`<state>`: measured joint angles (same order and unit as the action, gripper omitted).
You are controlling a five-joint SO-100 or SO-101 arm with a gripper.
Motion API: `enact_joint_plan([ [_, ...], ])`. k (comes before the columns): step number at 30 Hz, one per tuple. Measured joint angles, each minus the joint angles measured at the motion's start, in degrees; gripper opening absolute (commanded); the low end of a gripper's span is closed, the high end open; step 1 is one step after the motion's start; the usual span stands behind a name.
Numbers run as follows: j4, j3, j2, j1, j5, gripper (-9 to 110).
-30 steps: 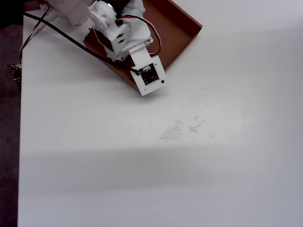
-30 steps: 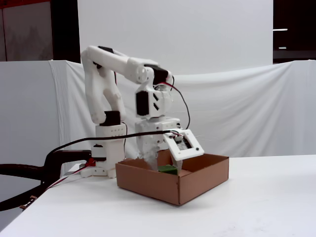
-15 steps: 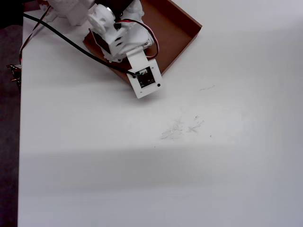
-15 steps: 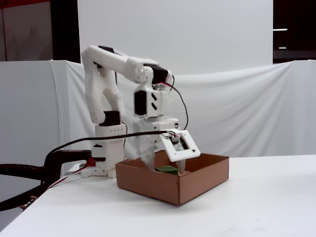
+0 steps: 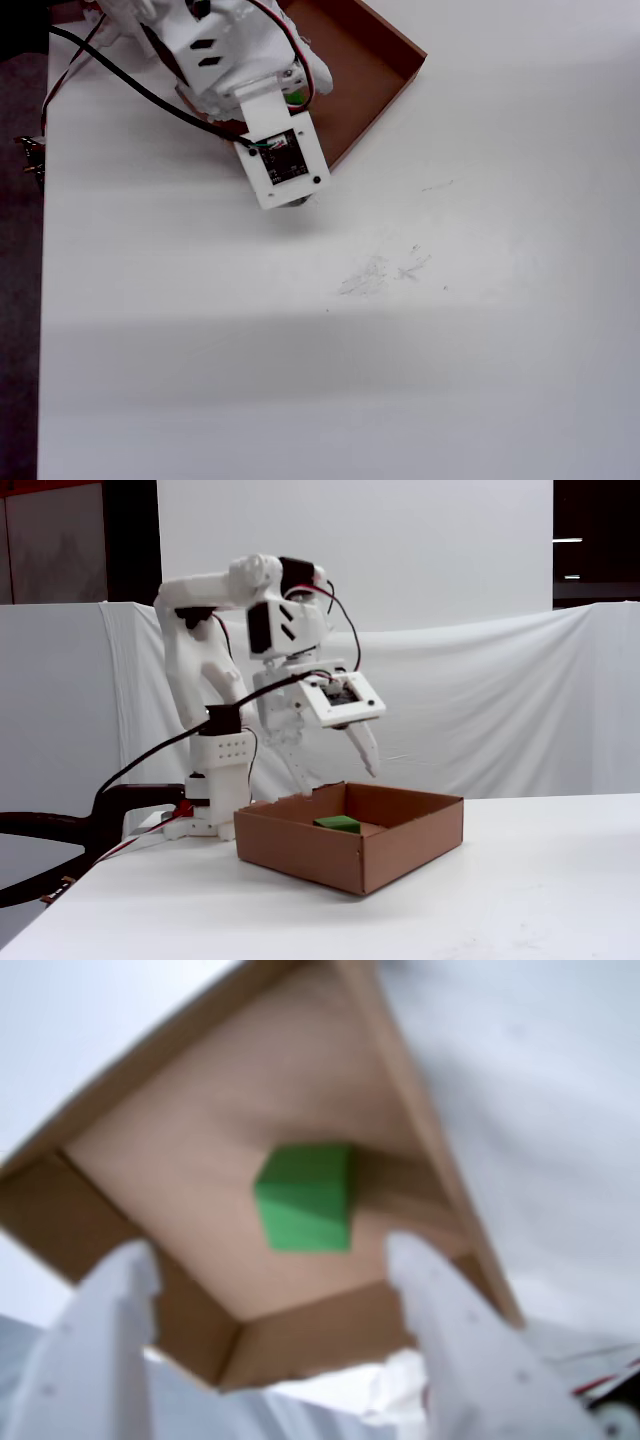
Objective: Grasp a green cube and put it in a box.
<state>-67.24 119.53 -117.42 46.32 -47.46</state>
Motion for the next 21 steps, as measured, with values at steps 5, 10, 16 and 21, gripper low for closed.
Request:
enact_joint_plan([
  [5, -0.6, -1.1, -5.4, -4.7, -0.1, 30],
  [10, -3.6, -2.7, -13.2, -13.5, -2.5, 30],
  [16, 0.8, 5.2, -22.1, -25.8, -5.4, 18],
  [21, 9.8, 21.3, -34.7, -35.4, -5.6, 12],
])
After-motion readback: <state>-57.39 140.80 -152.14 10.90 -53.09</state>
